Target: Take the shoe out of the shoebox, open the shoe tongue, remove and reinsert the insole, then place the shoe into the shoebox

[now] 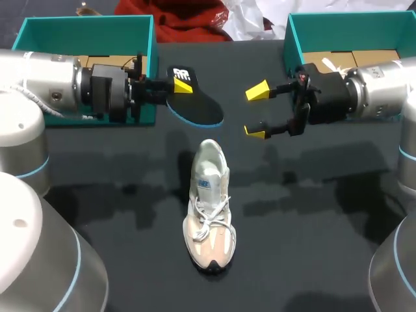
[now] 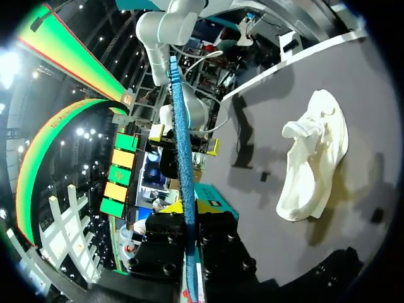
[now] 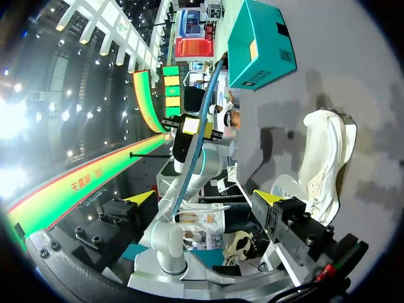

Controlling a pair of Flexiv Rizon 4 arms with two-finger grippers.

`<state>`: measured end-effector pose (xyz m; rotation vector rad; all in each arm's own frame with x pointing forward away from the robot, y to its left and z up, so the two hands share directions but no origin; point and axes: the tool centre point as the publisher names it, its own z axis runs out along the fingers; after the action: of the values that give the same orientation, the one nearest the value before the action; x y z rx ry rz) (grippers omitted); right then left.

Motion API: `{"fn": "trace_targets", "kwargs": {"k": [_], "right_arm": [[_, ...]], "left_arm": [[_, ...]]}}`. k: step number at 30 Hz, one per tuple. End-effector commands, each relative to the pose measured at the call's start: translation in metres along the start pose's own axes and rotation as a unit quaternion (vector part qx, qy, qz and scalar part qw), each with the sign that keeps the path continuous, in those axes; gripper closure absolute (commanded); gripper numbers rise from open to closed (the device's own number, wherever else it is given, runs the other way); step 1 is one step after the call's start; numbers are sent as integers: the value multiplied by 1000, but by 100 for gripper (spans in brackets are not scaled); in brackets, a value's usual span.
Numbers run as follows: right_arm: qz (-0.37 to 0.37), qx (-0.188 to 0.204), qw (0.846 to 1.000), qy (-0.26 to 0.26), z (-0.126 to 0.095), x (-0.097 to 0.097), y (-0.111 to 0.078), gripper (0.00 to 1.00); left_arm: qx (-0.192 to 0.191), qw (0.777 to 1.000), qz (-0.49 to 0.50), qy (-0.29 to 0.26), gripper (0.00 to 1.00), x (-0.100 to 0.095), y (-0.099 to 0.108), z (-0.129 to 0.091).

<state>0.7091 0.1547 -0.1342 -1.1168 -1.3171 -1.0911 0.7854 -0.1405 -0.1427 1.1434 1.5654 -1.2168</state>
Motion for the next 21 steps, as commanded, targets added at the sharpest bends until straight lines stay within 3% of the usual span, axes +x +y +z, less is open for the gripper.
{"fn": "trace_targets", "kwargs": {"k": [1, 7, 16, 21], "right_arm": [[0, -1, 1000, 0, 2, -1, -1, 0], [0, -1, 1000, 0, 2, -1, -1, 0], [-4, 14, 1000, 0, 24, -9, 18, 0], [-6, 14, 1000, 7, 26, -16, 22, 0]], "left_arm": [[-4, 1000, 28, -7, 100, -1, 7, 3], [-26, 997, 74, -13, 100, -2, 10, 4], [-19, 986, 159, -36, 100, -3, 8, 11], [-17, 981, 188, -37, 100, -5, 9, 17]]}}
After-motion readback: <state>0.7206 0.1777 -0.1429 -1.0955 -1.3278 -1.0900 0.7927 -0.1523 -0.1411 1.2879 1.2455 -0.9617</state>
